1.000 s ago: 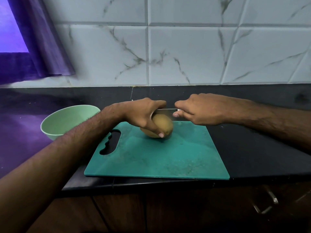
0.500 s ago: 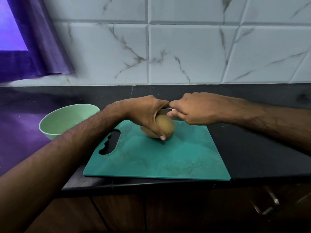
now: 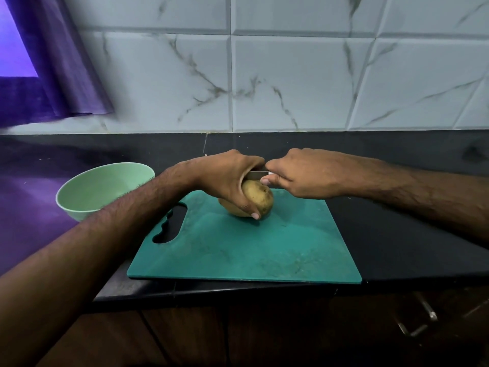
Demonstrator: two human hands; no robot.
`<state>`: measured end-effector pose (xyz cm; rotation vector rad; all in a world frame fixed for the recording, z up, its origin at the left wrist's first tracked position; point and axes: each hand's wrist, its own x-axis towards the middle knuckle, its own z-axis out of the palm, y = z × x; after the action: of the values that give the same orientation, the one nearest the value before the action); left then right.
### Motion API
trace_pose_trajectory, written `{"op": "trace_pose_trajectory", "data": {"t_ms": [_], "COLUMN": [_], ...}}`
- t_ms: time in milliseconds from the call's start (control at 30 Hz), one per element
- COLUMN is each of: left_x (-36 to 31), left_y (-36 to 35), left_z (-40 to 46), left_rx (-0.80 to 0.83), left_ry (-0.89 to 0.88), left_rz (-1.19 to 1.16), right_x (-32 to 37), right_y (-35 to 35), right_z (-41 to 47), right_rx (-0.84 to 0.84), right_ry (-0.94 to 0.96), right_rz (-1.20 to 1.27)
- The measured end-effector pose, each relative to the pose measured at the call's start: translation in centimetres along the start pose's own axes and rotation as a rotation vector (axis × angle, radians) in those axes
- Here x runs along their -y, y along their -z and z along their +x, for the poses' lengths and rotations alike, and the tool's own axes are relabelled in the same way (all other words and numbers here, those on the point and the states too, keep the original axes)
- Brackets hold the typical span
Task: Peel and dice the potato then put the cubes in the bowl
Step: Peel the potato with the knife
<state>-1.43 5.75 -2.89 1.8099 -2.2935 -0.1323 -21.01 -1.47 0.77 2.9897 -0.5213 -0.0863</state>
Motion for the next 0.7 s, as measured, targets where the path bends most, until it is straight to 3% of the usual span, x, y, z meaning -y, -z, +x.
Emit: {"op": "trace_pose_trajectory", "data": {"t_ms": [700], "left_x": [-0.5], "left_y": [-1.3], "left_z": [0.0], "left_rx": [-0.069], "left_ry": [-0.032], "left_rz": [-0.069], "right_x": [-0.5], "right_y": [-0.7], "right_z": [-0.5], "right_rx": [0.01], "right_ry": [-0.016], "right_rz": [-0.034]}}
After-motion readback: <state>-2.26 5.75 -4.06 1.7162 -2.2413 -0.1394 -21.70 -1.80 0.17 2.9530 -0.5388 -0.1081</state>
